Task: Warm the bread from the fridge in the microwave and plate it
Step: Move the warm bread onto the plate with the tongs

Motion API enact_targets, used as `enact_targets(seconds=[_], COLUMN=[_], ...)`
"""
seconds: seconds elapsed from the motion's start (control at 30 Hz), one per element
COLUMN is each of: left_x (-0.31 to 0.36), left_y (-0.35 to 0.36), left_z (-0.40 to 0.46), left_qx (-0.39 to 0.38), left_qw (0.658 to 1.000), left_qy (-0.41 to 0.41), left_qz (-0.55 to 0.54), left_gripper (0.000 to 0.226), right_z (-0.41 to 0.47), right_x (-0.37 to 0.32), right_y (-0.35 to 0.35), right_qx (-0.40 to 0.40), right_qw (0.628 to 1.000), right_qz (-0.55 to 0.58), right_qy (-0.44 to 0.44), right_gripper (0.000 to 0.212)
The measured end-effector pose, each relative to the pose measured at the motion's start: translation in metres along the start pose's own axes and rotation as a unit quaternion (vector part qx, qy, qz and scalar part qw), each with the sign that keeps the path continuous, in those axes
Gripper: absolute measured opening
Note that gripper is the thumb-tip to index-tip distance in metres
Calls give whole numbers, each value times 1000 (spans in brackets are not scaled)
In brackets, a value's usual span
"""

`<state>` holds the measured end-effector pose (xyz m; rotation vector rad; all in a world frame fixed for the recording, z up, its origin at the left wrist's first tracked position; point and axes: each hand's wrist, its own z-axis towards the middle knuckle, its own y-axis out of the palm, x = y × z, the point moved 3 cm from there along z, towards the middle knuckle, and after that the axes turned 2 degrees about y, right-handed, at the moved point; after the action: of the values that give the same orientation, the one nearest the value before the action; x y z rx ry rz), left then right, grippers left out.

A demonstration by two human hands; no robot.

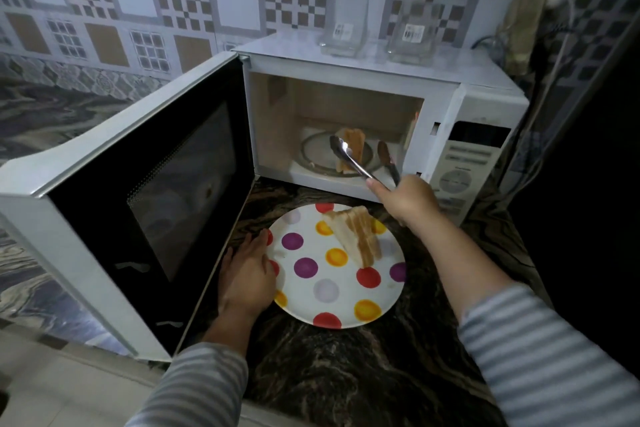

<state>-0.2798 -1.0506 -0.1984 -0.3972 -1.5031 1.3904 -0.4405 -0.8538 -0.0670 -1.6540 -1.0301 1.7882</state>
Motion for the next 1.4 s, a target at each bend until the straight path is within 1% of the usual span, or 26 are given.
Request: enact_targets(seconds=[0.1,0.2,0.37,0.47,0.57,0.67,0.9,1.0,1.23,1.3,1.4], left_x=[-1,1,2,3,4,5,6,5,6,6,5], left_y=[1,0,0,0,-2,-3,-4,-3,-6,-6,-5], left_z=[0,0,1,2,3,2,1,2,1,1,0], left_qx=[6,9,7,9,8,4,2,6,15,10,0], left_qw=[1000,1000,1000,1000,1000,1000,1000,1000,1000,1000,1000], left_qy=[2,6,6,4,3,0,-6,-8,-9,-8,-6], left_qz=[-7,-6,4,4,-1,-2,-3,-14,-18,-19,-9], left_gripper=[56,69,70,70,71,69,67,57,55,55,56], right_z=[32,57,82,86,89,89,85,76,11,-15,-56], right_x=[-16,-29,-38,-38,-35,-30,-34,-38,-44,-38,-21], right_y=[12,28,46,49,52,52,42,32,0,-4,-3], right_qx=[-29,-45,-32,-10,16,24,-7,-12,-12,-16,-31], right_qw=[999,997,995,994,993,993,995,996,991,991,989], right_qz=[-25,-50,-73,-85,-102,-112,-93,-85,-94,-71,-6], right_qy=[13,25,56,70,57,38,16,4,-92,-117,-141], right_gripper=[54,55,53,42,35,33,34,40,44,42,32])
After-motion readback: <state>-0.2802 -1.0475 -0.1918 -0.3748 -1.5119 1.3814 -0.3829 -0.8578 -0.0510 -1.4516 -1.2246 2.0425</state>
